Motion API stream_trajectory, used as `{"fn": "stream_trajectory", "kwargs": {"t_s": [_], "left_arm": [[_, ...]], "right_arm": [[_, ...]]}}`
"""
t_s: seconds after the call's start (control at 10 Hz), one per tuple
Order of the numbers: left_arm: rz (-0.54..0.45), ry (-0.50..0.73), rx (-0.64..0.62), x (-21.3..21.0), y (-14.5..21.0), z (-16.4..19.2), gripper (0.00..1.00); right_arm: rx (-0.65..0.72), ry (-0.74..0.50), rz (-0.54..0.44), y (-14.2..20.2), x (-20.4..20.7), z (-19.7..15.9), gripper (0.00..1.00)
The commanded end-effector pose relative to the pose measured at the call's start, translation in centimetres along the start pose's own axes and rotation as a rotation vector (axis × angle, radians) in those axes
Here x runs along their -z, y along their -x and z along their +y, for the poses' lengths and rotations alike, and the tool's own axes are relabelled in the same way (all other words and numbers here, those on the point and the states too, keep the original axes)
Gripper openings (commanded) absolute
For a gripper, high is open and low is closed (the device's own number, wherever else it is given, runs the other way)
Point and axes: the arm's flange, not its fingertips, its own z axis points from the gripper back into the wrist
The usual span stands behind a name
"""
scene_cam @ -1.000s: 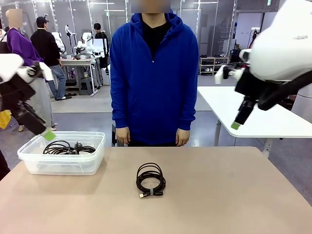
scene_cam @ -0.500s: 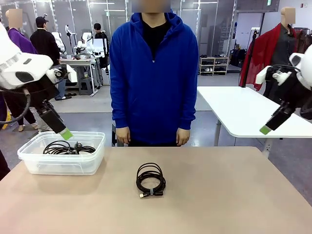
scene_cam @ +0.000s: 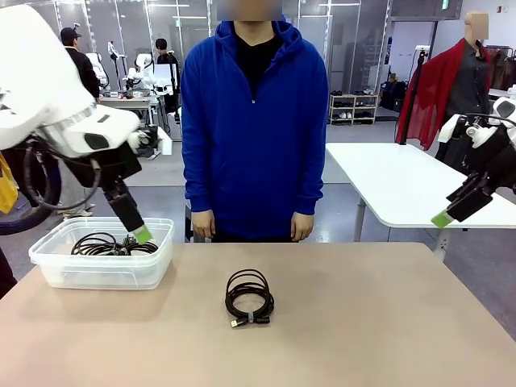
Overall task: Organize and store the cables.
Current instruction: Place the USB Extension Cable into the Organizing box.
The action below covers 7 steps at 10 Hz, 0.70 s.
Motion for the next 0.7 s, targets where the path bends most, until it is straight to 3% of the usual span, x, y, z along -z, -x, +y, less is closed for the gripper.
{"fn": "stream_trajectory", "kwargs": {"t_s": [0.0, 0.2, 0.3, 0.4, 0.6], "left_arm": [[0.035, -0.022, 0.032, 1.0, -1.6, 0.8, 1.0], [0.014, 0.016, 0.027, 2.8, -1.7, 0.7, 1.0], [-0.023, 0.045, 0.003, 2.4, -0.8, 0.6, 1.0], [0.034, 0.015, 0.024, 2.7, -1.7, 0.3, 1.0], [0.034, 0.015, 0.024, 2.7, -1.7, 0.3, 1.0]], "right_arm": [[-0.007, -0.045, -0.031, 1.2, 0.1, -0.2, 1.0], [-0.054, -0.092, -0.036, 1.6, 1.1, -0.6, 1.0], [-0.007, -0.032, -0.013, 0.8, 0.2, -0.2, 1.0], [-0.007, -0.032, -0.013, 0.8, 0.2, -0.2, 1.0], [-0.007, -0.032, -0.013, 0.8, 0.2, -0.2, 1.0]]}}
